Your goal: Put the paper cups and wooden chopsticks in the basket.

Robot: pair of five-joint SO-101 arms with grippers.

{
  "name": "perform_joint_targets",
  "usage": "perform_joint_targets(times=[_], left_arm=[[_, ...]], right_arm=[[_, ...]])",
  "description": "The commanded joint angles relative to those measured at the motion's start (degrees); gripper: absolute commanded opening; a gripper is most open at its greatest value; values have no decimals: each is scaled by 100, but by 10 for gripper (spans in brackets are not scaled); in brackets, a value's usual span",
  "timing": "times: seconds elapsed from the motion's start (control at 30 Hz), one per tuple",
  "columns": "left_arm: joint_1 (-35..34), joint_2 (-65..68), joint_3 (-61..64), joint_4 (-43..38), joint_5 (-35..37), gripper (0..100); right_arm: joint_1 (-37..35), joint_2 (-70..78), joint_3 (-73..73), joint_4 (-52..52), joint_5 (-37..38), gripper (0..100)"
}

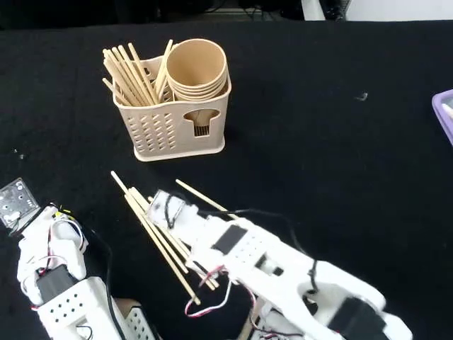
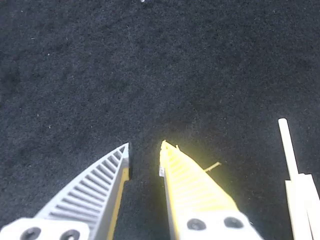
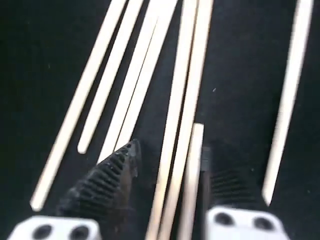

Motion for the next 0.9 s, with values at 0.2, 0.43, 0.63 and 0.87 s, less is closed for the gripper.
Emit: perform_joint_targets(times=[0.2, 0.43, 0.63, 0.87], left_arm=[[-84, -70, -215, -114, 53, 109], [-84, -70, -215, -114, 53, 109], [-84, -70, -215, -114, 53, 109], [-84, -70, -215, -123, 53, 109]], right_arm=[[97, 1182, -998, 721, 1371, 90], [404, 1033, -1648, 1020, 1380, 11], [1081, -22, -2536, 2048, 1415, 11], [1204, -1218, -2905, 2303, 1380, 11]])
